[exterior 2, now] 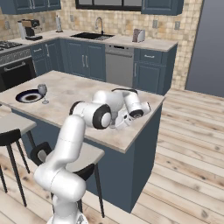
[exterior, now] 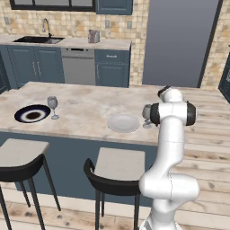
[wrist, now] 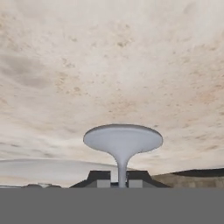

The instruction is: Retrieve the wine glasses from the counter and place one next to each plate.

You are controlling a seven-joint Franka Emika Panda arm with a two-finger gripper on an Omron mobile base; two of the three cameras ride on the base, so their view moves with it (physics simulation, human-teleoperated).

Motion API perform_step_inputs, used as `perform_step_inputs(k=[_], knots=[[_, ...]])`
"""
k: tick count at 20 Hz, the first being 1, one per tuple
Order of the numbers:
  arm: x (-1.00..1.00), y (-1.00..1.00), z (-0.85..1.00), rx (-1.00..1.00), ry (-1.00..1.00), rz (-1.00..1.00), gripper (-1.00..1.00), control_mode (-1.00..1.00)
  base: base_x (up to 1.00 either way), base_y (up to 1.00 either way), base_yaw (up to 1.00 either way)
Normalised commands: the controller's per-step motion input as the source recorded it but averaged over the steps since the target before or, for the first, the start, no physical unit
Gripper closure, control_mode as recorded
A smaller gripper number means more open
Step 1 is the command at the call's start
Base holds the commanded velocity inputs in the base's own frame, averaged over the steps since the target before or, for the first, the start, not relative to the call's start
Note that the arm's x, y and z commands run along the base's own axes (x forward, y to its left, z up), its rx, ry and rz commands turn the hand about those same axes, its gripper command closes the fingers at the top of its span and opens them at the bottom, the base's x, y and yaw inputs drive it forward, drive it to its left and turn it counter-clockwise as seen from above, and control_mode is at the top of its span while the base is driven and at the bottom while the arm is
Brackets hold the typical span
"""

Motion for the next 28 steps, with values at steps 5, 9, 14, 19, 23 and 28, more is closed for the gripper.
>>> perform_step_inputs(k=[5,9,14,19,23,28], knots=[[0.21,0.0,-0.19,0.0,0.0,0.01,1.0,-1.0,0.0,0.0,0.0],[0.17,0.0,-0.3,0.01,0.0,0.01,1.0,-1.0,0.0,0.0,0.0],[0.23,0.0,-0.35,0.02,0.0,0.0,-1.0,-1.0,0.0,0.0,0.0],[0.2,0.0,-0.28,0.02,0.0,0.0,-1.0,-1.0,0.0,0.0,0.0],[0.05,-0.04,-0.06,0.0,0.07,0.0,-1.0,-1.0,0.0,0.0,0.0],[0.0,-0.21,0.0,0.0,0.14,-0.01,-1.0,-1.0,0.0,0.0,0.0]])
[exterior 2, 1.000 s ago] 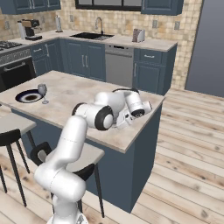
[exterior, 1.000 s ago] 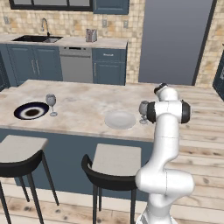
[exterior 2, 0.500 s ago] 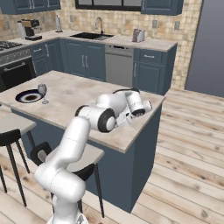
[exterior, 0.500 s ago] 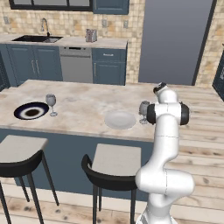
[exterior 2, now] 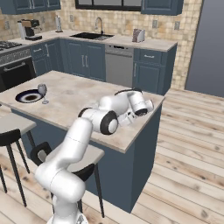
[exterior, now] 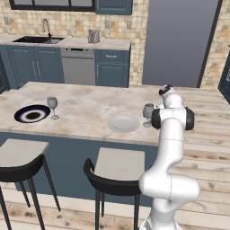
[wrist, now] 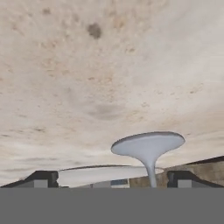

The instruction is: Retrieve the wine glasses from the counter and place one next to each plate.

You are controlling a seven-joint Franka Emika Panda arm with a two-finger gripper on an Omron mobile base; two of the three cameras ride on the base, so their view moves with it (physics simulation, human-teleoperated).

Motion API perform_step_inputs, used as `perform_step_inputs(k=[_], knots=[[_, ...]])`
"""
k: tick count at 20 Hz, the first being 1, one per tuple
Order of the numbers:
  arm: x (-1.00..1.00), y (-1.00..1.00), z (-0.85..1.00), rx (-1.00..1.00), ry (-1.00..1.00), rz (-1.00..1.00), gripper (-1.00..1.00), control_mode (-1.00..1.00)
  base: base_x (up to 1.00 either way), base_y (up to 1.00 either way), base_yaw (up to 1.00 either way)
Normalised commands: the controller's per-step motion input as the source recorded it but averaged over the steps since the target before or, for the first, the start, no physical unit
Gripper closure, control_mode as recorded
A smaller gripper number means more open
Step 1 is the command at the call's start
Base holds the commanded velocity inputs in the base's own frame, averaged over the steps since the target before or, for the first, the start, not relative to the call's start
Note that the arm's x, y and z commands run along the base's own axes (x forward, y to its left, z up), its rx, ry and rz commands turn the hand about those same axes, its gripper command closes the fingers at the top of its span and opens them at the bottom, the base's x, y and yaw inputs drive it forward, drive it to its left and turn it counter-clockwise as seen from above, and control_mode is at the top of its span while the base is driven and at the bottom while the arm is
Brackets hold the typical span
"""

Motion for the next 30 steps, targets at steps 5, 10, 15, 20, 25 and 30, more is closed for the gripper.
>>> perform_step_inputs(k=[5,10,15,20,25,30], knots=[[-0.02,-0.13,0.0,0.0,0.02,-0.02,-1.0,-1.0,0.0,0.0,0.0],[-0.33,-0.17,0.12,0.0,-0.04,-0.02,-1.0,-1.0,0.0,0.0,0.0],[-0.83,-0.02,0.44,0.0,-0.21,-0.02,-1.0,-1.0,0.0,0.0,0.0],[-1.0,0.04,0.55,0.0,-0.32,-0.03,-1.0,-1.0,0.0,0.0,0.0],[-0.97,0.08,0.58,-0.01,-0.32,-0.03,-1.0,-1.0,0.0,0.0,0.0],[-0.82,0.22,0.74,-0.05,-0.31,-0.05,-1.0,-1.0,0.0,0.0,0.0]])
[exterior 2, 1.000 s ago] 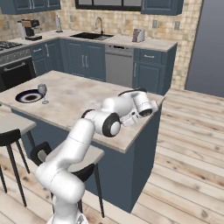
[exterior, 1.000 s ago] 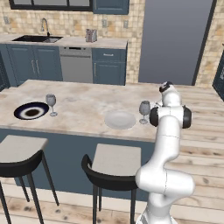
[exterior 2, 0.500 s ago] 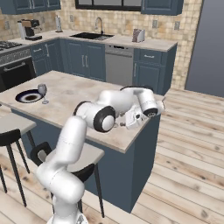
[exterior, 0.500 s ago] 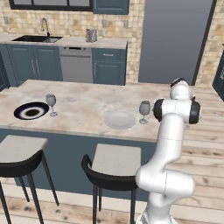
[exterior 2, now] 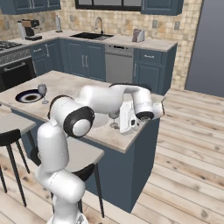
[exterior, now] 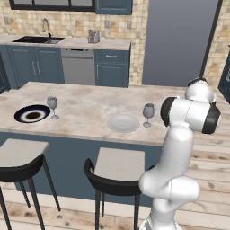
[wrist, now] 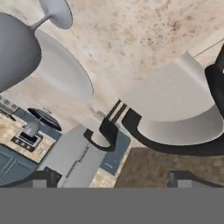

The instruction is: Retrieve the wine glasses from the counter and place one next to each plate.

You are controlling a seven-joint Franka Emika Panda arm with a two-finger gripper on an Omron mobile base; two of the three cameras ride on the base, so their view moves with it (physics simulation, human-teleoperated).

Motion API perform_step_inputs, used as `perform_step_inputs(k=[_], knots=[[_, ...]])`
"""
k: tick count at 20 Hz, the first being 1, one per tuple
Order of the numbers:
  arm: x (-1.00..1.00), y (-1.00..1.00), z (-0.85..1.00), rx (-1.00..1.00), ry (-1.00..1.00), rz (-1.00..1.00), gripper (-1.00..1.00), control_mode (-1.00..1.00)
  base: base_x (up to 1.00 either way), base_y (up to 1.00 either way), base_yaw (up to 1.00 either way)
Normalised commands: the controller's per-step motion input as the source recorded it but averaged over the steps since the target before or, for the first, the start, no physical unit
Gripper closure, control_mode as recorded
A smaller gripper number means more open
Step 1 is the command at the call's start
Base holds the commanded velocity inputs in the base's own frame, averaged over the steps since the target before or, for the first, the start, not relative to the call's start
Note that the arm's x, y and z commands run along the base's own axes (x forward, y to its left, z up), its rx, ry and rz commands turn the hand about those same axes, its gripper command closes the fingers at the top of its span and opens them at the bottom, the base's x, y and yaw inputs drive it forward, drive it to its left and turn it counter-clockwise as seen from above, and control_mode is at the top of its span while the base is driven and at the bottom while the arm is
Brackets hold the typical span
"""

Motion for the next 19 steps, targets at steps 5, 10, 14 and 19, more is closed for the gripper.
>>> perform_step_inputs(k=[5,10,14,19], knots=[[-0.61,0.47,0.84,-0.11,-0.33,-0.07,-1.0,-1.0,0.0,0.0,0.0],[-0.66,0.39,0.9,-0.08,-0.31,-0.03,-1.0,-1.0,0.0,0.0,0.0],[-0.83,0.31,0.99,-0.04,-0.27,0.0,-1.0,-1.0,0.0,0.0,0.0],[-0.92,0.27,0.99,-0.01,-0.2,0.0,-1.0,-1.0,0.0,0.0,0.0]])
